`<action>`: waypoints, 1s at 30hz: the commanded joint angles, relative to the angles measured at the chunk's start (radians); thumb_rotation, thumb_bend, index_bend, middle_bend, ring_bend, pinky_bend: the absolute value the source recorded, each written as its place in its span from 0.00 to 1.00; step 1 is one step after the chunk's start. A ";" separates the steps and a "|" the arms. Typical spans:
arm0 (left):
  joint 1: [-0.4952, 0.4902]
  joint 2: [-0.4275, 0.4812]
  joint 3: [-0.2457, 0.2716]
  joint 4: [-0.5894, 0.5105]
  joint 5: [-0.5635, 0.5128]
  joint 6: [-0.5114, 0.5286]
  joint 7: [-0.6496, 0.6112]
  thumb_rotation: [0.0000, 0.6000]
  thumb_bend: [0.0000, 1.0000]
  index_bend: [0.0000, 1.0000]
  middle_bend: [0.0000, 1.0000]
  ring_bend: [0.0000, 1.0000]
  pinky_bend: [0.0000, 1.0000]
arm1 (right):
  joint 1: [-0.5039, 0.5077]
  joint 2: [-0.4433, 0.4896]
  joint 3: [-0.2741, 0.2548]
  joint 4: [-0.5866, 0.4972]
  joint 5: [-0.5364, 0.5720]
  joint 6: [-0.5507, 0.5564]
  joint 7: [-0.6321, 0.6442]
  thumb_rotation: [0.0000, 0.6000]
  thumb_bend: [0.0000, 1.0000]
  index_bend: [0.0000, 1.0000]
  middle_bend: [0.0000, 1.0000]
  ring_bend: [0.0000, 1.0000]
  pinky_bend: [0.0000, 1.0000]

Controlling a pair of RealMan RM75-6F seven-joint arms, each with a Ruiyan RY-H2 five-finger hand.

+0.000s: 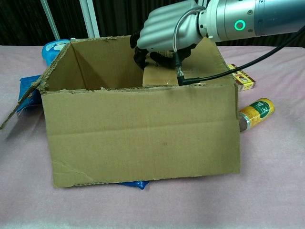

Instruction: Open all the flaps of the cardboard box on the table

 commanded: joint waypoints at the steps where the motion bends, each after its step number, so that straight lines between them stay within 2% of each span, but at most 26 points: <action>1: 0.001 0.000 -0.001 -0.001 0.001 0.000 0.000 1.00 0.19 0.00 0.00 0.00 0.00 | 0.007 0.010 -0.023 0.005 -0.026 0.006 -0.022 1.00 0.94 0.49 0.43 0.17 0.23; 8: 0.002 0.000 -0.001 -0.003 0.008 0.001 0.002 1.00 0.19 0.00 0.00 0.00 0.00 | 0.010 0.044 -0.046 -0.001 -0.055 0.030 -0.069 1.00 0.94 0.51 0.45 0.18 0.23; 25: 0.003 0.003 -0.004 -0.013 0.007 -0.010 0.000 1.00 0.19 0.00 0.00 0.00 0.00 | 0.030 0.185 -0.027 -0.146 -0.027 0.017 -0.110 1.00 0.93 0.51 0.45 0.18 0.23; 27: 0.003 0.003 -0.004 -0.014 0.008 -0.010 0.001 1.00 0.19 0.00 0.00 0.00 0.00 | 0.032 0.203 -0.023 -0.160 -0.027 0.018 -0.121 1.00 0.86 0.51 0.45 0.18 0.23; 30: 0.004 0.003 -0.005 -0.016 0.008 -0.011 0.001 1.00 0.19 0.00 0.00 0.00 0.00 | 0.029 0.224 -0.017 -0.179 -0.017 0.020 -0.140 1.00 0.64 0.51 0.44 0.18 0.23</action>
